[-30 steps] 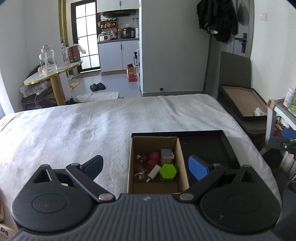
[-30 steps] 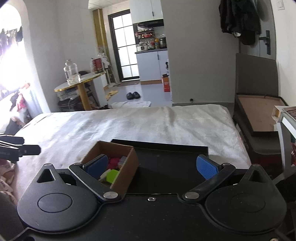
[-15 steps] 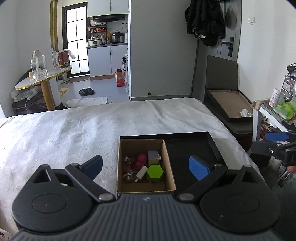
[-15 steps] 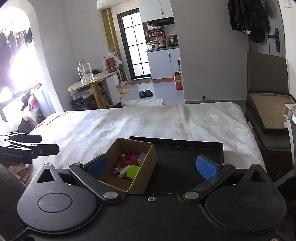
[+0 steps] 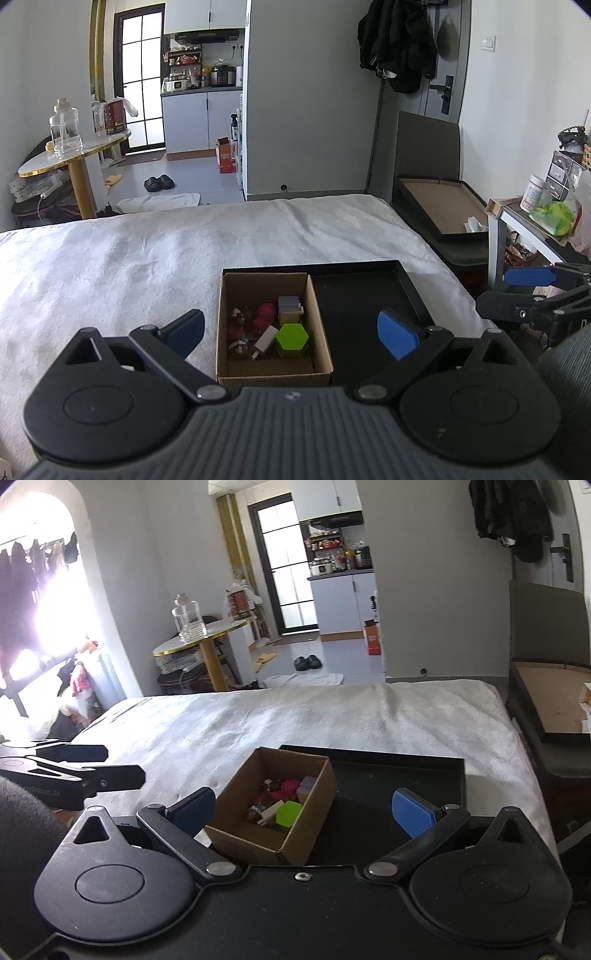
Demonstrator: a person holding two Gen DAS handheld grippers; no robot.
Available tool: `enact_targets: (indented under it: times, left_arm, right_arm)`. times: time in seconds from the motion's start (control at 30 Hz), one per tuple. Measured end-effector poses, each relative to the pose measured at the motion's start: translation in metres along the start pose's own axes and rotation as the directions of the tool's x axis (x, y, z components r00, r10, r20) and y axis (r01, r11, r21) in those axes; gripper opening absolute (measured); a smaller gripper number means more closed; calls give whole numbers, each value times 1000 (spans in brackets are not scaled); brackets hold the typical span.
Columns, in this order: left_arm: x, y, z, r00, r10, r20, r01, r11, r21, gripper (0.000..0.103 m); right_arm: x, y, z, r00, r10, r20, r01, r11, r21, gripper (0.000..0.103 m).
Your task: Organize rigid objects
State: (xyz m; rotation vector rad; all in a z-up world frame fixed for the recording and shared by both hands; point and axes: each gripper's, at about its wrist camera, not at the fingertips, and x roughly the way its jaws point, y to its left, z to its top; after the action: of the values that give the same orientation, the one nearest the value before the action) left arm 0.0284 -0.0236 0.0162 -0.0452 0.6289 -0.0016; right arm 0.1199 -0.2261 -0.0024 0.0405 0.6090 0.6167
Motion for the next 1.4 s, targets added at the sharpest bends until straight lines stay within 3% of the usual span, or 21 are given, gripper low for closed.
enact_targets:
  times: [0.3, 1.0, 1.4]
  left_arm:
    - [4, 2, -6, 1000, 5, -15, -5, 1000, -7, 100]
    - [3, 4, -12, 1000, -13, -27, 12, 999, -41, 100]
    - [12, 12, -19, 996, -46, -81, 40, 996, -77, 100]
  right_arm:
    - [3, 10, -7, 1000, 12, -17, -12, 999, -33, 103]
    - [5, 8, -15, 999, 4, -53, -1, 999, 53, 103]
    - [5, 10, -19, 995, -12, -99, 20, 996, 84, 103]
